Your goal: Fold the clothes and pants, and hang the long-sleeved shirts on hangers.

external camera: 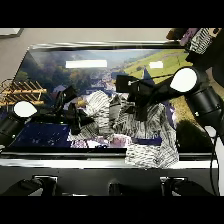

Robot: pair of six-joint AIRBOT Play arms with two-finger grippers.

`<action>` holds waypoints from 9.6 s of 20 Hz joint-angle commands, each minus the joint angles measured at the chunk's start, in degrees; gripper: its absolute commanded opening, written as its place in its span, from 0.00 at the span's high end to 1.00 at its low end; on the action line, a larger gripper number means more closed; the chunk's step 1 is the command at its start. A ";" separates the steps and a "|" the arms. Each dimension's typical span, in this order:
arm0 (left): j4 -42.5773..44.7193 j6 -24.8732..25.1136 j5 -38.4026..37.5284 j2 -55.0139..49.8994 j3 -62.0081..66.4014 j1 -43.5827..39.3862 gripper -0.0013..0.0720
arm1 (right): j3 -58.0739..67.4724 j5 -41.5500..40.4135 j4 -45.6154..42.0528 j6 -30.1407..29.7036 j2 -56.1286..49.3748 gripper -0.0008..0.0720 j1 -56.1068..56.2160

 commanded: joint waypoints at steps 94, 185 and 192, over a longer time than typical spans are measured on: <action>-0.13 -39.60 20.00 5.51 6.67 5.22 0.06 | 31.26 -16.11 -60.87 105.48 3.89 0.96 -68.94; 22.32 -39.12 3.08 10.64 -1.90 25.88 0.95 | -19.76 -10.84 -16.15 63.08 4.74 0.95 -10.40; 22.32 -39.12 3.08 10.64 -1.90 25.88 0.95 | -19.76 -10.95 -16.15 63.08 4.74 0.95 -10.40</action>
